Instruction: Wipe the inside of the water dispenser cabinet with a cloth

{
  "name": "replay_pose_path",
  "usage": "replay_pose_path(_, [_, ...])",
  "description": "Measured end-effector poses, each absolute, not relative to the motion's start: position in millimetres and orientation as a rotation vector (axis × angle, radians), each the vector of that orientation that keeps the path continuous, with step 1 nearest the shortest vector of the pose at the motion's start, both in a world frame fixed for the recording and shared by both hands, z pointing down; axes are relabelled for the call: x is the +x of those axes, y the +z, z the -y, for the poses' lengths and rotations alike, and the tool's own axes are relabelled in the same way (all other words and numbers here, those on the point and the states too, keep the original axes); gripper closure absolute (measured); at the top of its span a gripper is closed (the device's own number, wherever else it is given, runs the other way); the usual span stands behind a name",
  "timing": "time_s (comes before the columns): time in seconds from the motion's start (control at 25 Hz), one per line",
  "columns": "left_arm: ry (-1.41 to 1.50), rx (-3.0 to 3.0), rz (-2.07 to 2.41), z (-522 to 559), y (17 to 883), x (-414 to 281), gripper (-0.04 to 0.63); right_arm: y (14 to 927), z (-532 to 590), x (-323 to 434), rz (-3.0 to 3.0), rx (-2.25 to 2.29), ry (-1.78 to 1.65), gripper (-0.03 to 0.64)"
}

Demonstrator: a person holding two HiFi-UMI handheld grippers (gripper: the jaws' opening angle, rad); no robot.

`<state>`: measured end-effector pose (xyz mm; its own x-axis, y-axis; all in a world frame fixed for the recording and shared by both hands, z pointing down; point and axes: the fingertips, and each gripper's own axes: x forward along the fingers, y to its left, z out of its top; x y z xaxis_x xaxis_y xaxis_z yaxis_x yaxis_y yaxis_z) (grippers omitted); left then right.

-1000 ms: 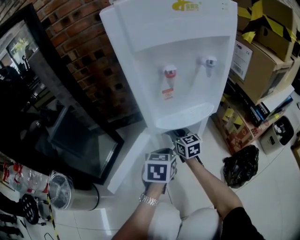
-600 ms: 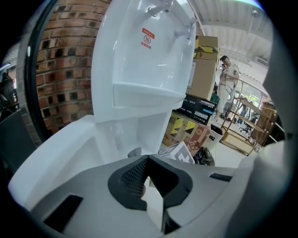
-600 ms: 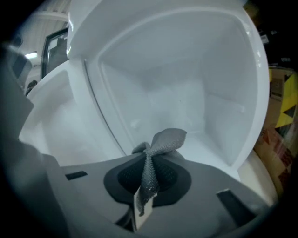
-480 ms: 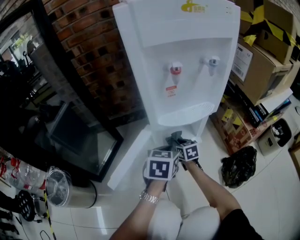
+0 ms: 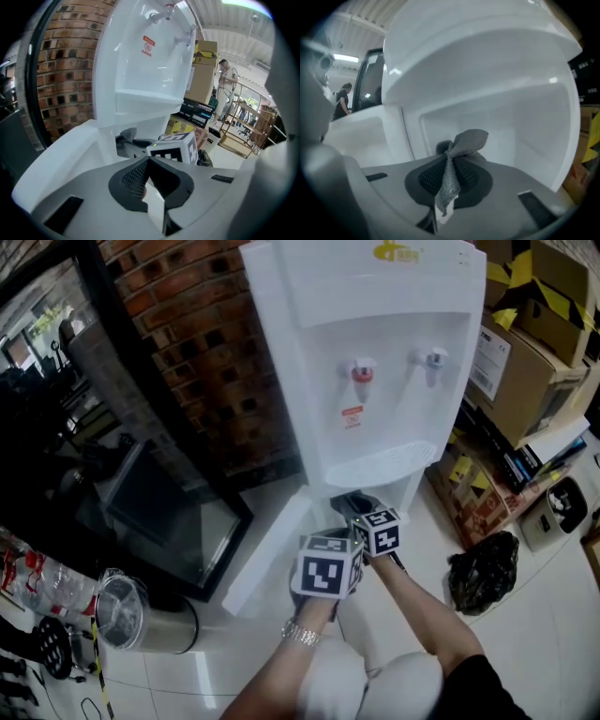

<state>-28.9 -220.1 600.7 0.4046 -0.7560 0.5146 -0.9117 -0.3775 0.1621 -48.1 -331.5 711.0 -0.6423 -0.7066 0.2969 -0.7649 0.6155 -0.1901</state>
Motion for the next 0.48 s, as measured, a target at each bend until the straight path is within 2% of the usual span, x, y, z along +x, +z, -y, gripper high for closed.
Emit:
replay_pose_path(0.2, [0.478,2.25,1.435,218.2,592.0,-35.2,0.592,795.2,313.3,-48.2,2.396,1.137,0.556,0.595])
replay_pose_path(0.48, [0.46,2.242,1.42,219.3,595.8,-34.2,0.592,756.0,327.0,-19.0,2.435,1.272,0.569,0.595])
